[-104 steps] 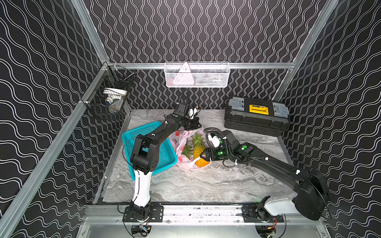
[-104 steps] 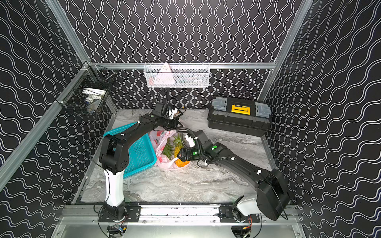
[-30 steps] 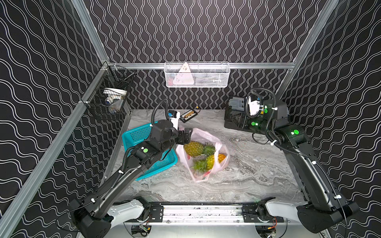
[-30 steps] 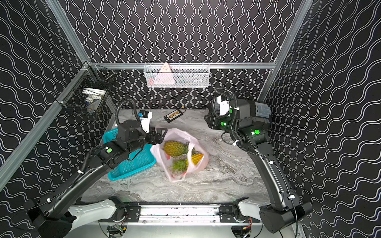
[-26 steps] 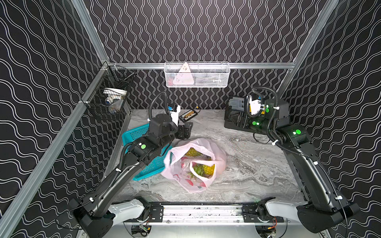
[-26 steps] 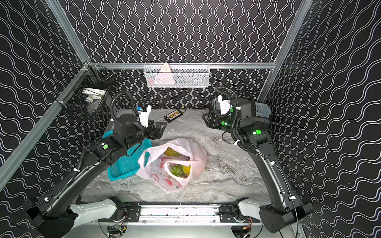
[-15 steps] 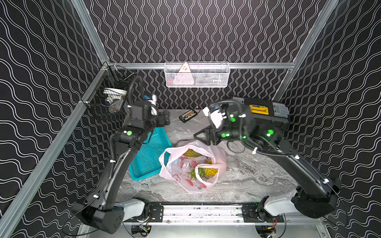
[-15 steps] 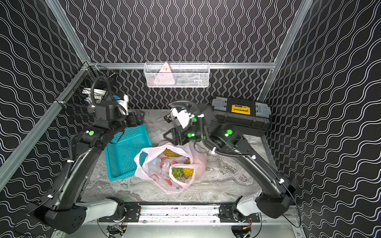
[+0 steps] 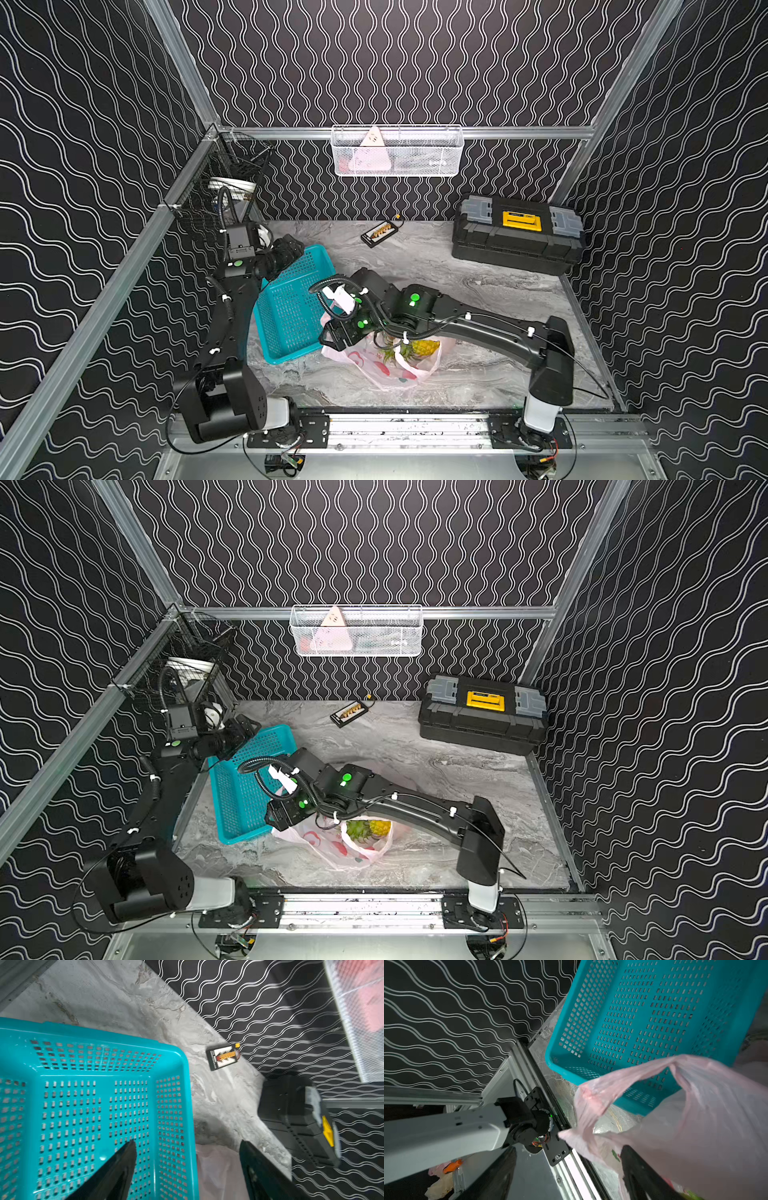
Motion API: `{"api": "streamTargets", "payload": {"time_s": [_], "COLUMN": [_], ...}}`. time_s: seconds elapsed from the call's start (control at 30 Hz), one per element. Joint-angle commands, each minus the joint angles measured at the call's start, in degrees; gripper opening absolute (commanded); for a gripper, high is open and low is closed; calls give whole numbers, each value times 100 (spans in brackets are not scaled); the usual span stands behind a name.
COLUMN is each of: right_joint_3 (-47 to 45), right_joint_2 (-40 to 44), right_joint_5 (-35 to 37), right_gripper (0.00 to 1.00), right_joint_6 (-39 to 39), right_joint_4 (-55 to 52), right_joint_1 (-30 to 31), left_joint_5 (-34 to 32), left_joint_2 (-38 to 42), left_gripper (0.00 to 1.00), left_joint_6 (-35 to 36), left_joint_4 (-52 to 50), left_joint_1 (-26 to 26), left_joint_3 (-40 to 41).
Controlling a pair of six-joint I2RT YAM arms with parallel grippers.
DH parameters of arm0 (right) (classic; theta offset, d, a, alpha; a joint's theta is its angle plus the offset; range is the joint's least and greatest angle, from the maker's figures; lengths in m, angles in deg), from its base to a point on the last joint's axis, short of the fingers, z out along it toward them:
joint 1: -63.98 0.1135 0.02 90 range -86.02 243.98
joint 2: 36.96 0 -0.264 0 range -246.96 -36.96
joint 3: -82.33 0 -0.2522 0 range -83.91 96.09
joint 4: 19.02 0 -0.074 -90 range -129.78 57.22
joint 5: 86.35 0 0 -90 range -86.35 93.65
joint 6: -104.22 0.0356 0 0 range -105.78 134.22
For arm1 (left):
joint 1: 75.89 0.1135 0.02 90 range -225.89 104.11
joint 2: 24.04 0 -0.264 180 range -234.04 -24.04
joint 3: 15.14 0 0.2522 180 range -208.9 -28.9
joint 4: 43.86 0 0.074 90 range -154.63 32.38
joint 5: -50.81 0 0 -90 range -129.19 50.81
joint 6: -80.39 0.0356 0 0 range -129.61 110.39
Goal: Place the pineapple into a plastic bag & tie a knot
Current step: Cross the plastic bag at the center of the board.
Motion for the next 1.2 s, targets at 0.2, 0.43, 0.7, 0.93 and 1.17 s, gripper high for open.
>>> {"api": "streamTargets", "payload": {"time_s": [0.2,0.43,0.7,0.93,1.17], "right_joint_3": [266,408,264,27,421], "right_joint_2": [-552,-789,-742,558,1259], "right_joint_5": [-397,-597,-1072,-1550,-2792], "right_gripper": [80,74,47,21,24], "right_joint_6": [313,476,779,1011,1279], "right_joint_4": [734,1057,1455,1254,402], "right_joint_1": [5,-3,-3,-326,-1883], "left_joint_5": [278,406,493,1074,2279], "left_joint_2": [82,127,74,178,682], "left_gripper": [84,84,84,84,89], "left_joint_6": [-112,-129,-146,-435,-458], "left_joint_4": [287,321,353,988,2902], "left_joint_1": [121,287,359,359,-628], "left_joint_3": [127,181,210,456,661]}}
